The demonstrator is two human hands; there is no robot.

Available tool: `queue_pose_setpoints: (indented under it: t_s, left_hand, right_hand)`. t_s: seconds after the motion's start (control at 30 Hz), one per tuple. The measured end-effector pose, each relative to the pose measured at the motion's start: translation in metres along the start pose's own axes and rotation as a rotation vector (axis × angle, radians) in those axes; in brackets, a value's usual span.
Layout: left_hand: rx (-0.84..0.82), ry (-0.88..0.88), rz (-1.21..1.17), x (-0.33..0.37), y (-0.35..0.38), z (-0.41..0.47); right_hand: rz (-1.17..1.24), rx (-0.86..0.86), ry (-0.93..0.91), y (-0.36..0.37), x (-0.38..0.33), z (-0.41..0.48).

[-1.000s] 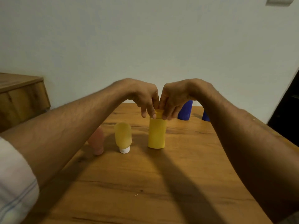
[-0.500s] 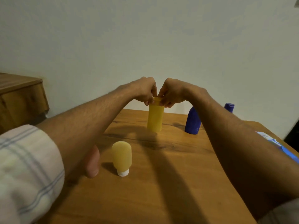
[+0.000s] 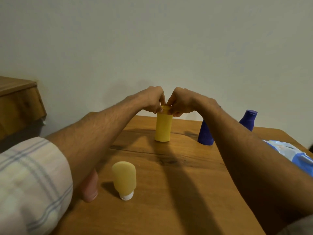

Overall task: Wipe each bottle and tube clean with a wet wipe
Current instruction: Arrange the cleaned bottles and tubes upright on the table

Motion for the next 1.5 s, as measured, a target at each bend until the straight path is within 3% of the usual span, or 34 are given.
queue_pose_setpoints:
  t_s: [0.43,0.73,0.87,1.1,1.27,1.5]
  left_hand:
    - [0.002,-0.048,0.016,-0.004,-0.020,-0.012]
    - [-0.023,-0.061,0.073,-0.010,-0.065,-0.054]
    - [-0.161,-0.081,0.058,-0.016,-0.073,-0.092]
    - [-0.394,-0.127,0.088,-0.023,-0.067,-0.152]
    - [-0.474,-0.135,0.103,-0.027,-0.049,-0.179]
    - [-0.406,-0.079,0.032,-0.034,-0.021,-0.179]
  right_hand:
    - [0.062,0.075,0.026,-0.019,-0.004,-0.010]
    - [0.092,0.219,-0.124,-0.063,-0.050,-0.040]
    - [0.214,0.010,-0.142,-0.055,-0.086,-0.062]
    - [0.206,-0.390,-0.113,-0.009,-0.132,-0.107]
    - [0.101,-0.498,-0.072,0.030,-0.150,-0.127]
    - [0.036,-0.495,-0.047,0.060,-0.149,-0.129]
Point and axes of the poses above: each hand's wrist, its own z-axis towards the middle knuckle, its own y-axis out of the palm, x = y × z, the point moved 8 cm from there along z, towards the middle knuckle, and after that the axes turned 11 degrees about x, right-handed, at the moved point
